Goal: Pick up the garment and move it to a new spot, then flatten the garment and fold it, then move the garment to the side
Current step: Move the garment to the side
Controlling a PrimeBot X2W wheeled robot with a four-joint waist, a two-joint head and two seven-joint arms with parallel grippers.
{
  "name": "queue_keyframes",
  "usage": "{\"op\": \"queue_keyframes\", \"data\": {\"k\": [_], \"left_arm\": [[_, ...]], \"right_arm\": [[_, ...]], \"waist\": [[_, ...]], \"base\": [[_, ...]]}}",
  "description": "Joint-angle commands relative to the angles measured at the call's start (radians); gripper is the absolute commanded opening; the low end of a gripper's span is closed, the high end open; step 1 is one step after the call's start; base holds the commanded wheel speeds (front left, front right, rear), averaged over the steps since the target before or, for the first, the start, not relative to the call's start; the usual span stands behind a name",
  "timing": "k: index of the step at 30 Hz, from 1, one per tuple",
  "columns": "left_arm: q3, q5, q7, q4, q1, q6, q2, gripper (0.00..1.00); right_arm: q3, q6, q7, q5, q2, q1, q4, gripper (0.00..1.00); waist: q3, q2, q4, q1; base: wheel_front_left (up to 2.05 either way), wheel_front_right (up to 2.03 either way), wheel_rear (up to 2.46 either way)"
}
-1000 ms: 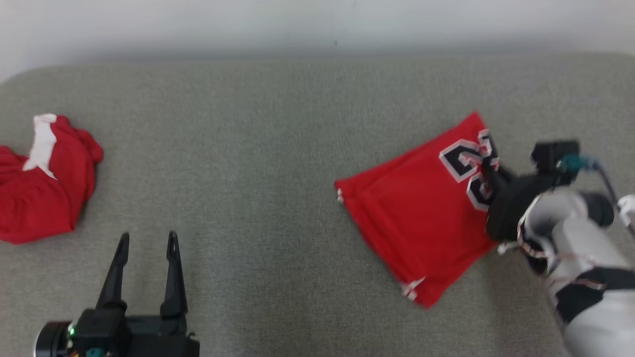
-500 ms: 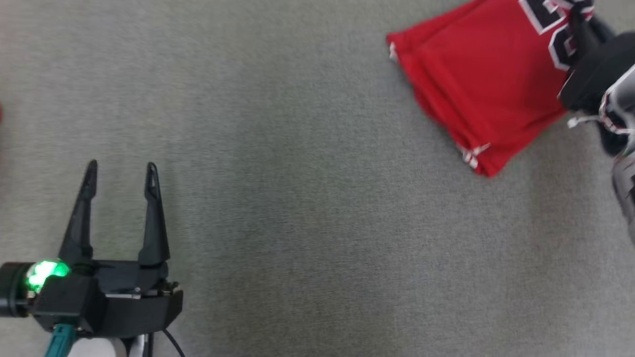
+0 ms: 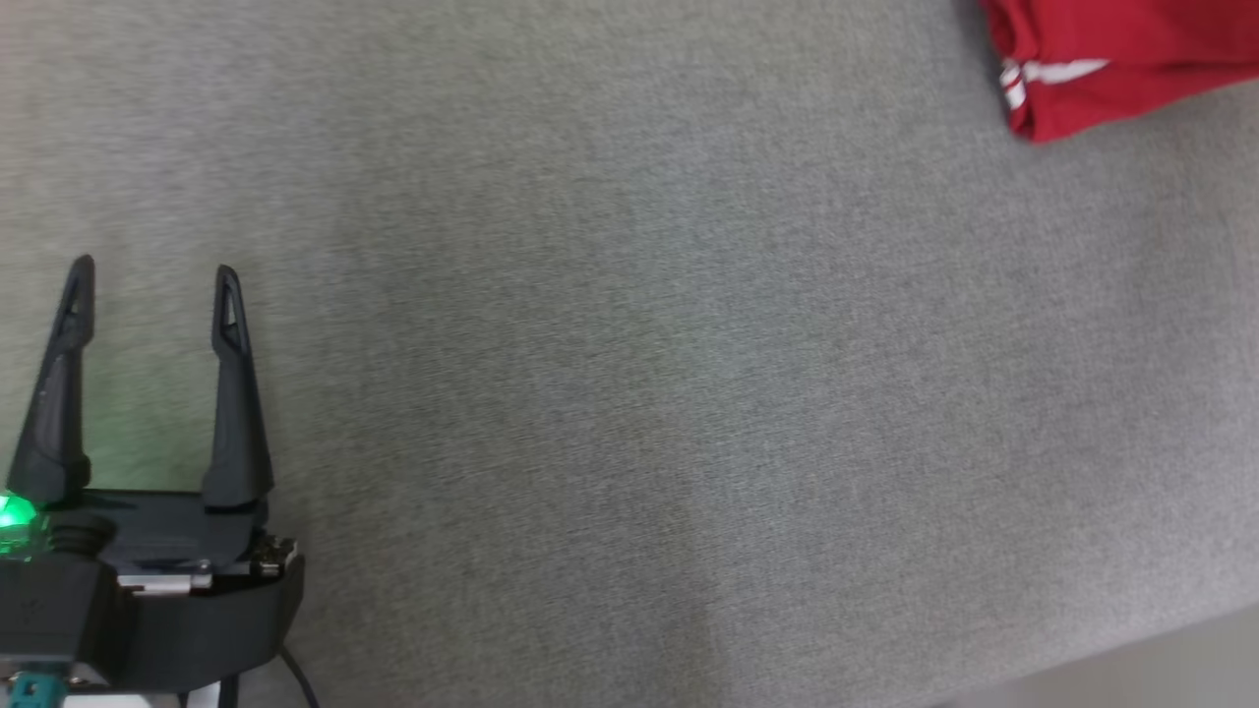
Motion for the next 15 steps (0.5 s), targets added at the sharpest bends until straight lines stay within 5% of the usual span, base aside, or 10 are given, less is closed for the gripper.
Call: {"op": "queue_keyframes", "data": {"k": [1,15], "left_arm": [[0.006,0.003,0.007,-0.016,-0.002,0.005,0.010,1.00],[-0.003,0.001,0.017,-0.047,0.011,0.015,0.017,1.00]], "right_arm": [[0.012,-0.003,-0.008,-0.003,-0.016,-0.030,0.006,0.00],[0.099,-0.003,-0.023,-0.010,-0.062,-0.152,0.085,0.00]], "waist": [[0.041,-0.0003,-0.041,-0.0001],[0.060,-0.0003,-0.024,-0.0001]], "base": [[0.00,0.00,0.00],[0.00,0.00,0.00]]}}
